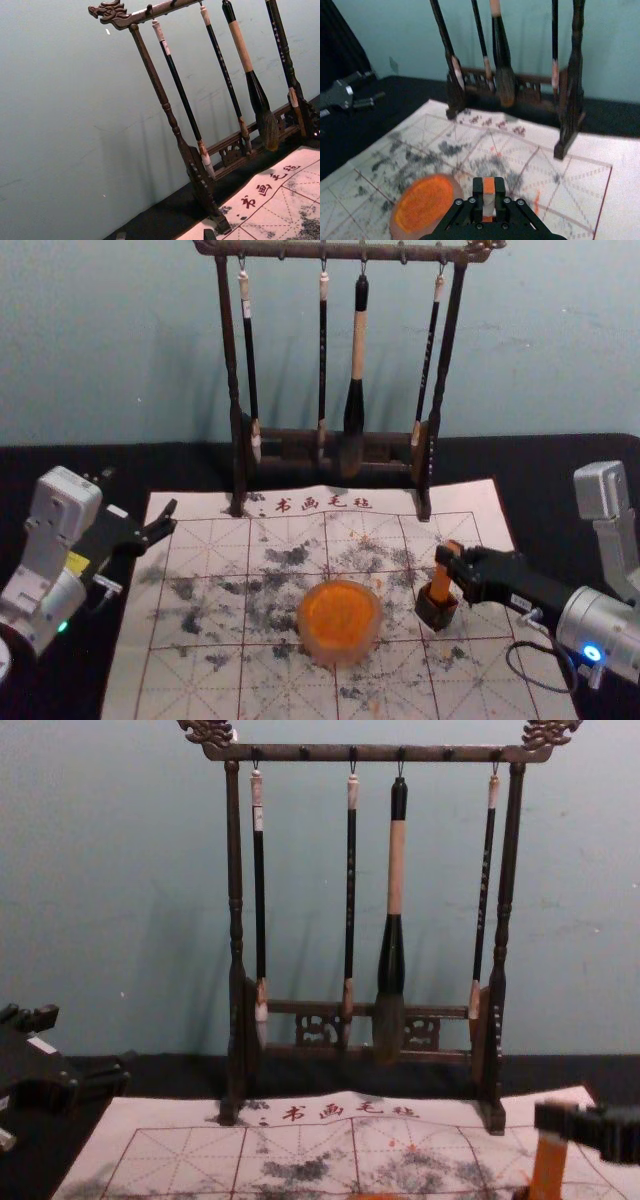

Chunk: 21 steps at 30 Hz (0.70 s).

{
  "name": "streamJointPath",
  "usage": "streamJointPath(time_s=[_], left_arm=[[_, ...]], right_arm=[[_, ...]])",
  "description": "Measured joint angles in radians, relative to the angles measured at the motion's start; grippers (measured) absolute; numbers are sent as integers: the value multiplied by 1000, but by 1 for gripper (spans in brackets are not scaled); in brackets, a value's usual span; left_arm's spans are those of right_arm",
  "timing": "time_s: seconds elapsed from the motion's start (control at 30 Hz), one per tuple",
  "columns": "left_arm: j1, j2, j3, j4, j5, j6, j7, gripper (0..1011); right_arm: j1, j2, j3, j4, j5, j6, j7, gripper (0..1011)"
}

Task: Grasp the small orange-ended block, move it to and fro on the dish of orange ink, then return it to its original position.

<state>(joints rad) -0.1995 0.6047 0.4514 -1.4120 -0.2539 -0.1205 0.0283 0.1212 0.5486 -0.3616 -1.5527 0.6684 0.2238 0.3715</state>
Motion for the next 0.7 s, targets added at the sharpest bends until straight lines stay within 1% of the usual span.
streamJointPath(time_s=[0.1,0.2,0.23,0.3,0.4,0.6,0.63,0.7], left_arm=[[0,0,0,0,0,0,0,1001],[0,0,0,0,0,0,0,1001],[0,0,0,0,0,0,0,1001],[0,0,0,0,0,0,0,1001],[0,0,0,0,0,0,0,1001],[0,0,0,0,0,0,0,1001],[0,0,0,0,0,0,0,1001],[0,0,0,0,0,0,0,1001]], right_arm=[[1,2,3,-15,-1,-16,0,80],[7,3,6,-34,-11,-44,3,80],[7,3,6,-34,-11,-44,3,80],[15,-1,6,-42,-26,-71,8,80],[22,-5,2,-43,-41,-92,14,80],[52,-23,-23,-18,-104,-153,41,80],[61,-28,-31,-6,-121,-170,53,80],[68,-33,-40,5,-139,-189,66,80]])
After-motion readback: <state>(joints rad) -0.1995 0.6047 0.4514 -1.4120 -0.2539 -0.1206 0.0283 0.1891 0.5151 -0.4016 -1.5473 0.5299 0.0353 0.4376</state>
